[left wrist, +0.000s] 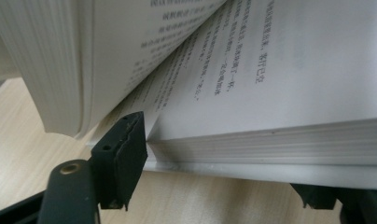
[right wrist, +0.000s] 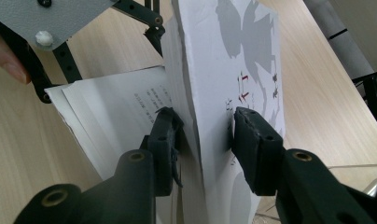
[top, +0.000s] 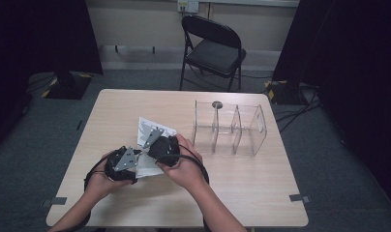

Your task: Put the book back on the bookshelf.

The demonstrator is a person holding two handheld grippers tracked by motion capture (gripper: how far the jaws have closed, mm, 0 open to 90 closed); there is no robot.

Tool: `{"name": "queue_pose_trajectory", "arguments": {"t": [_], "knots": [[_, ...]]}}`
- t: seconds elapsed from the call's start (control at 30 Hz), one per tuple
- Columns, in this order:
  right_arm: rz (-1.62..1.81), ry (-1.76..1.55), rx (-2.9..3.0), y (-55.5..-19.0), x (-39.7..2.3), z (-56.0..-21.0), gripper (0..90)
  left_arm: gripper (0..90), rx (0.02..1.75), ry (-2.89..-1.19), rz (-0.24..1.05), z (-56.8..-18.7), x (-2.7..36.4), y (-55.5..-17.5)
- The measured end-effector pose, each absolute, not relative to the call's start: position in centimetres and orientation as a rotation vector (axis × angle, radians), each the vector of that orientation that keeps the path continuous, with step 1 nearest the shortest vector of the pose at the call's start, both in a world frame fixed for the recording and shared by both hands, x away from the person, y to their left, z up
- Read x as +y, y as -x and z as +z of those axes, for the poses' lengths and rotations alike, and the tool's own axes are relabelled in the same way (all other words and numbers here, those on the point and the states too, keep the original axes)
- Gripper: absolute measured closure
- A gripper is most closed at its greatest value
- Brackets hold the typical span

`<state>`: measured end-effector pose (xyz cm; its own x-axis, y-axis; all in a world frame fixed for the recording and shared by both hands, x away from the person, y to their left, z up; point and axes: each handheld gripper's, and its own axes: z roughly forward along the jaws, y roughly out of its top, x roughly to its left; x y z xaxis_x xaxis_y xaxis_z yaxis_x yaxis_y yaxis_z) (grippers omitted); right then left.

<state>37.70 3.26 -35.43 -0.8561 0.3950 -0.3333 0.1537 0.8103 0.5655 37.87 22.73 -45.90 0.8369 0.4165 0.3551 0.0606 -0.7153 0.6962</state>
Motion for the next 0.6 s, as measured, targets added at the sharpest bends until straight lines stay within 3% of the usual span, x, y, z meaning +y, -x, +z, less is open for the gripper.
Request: {"name": "queue_pose_trajectory", "arguments": {"t": [0.23, 0.47, 0.6], "knots": [[0.728, -0.393, 2.574, -38.0, 3.8, -35.1, 60.5, 35.9, 0.302, -2.319, 0.698, -45.2, 22.9, -37.6], [0.734, -0.363, 2.592, -38.2, 4.4, -34.8, 59.2, 50.8, 0.271, -2.323, 0.746, -44.3, 23.4, -37.3], [0.73, -0.349, 2.62, -38.2, 4.7, -34.5, 58.0, 53.0, 0.278, -2.337, 0.737, -43.8, 23.4, -37.2]]}}
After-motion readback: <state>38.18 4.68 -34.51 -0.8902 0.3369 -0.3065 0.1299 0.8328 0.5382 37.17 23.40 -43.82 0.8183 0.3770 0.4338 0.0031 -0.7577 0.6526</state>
